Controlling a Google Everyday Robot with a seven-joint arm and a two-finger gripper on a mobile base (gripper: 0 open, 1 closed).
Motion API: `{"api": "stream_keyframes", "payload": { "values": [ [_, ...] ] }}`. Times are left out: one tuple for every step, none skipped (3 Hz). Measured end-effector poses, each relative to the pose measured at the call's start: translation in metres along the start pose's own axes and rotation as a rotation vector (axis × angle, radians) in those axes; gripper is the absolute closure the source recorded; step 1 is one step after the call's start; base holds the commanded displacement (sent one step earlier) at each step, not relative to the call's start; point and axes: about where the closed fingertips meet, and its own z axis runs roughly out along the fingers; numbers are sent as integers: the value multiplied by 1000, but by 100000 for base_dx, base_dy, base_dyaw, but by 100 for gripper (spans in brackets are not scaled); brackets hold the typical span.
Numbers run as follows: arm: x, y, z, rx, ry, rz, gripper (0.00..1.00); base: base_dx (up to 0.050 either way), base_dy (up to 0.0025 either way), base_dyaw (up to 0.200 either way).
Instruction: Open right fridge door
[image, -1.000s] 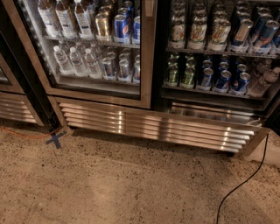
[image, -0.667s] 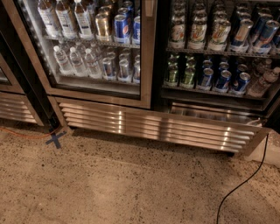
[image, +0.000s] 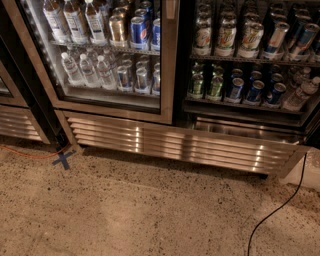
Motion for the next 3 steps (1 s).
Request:
{"api": "stream_keyframes", "payload": {
  "values": [
    [0,0,0,0,0,0,0,0,0,0],
    [10,-12,1,35,67,-23,0,0,0,0],
    [27,-36,34,33,233,1,0,0,0,0]
  ]
}}
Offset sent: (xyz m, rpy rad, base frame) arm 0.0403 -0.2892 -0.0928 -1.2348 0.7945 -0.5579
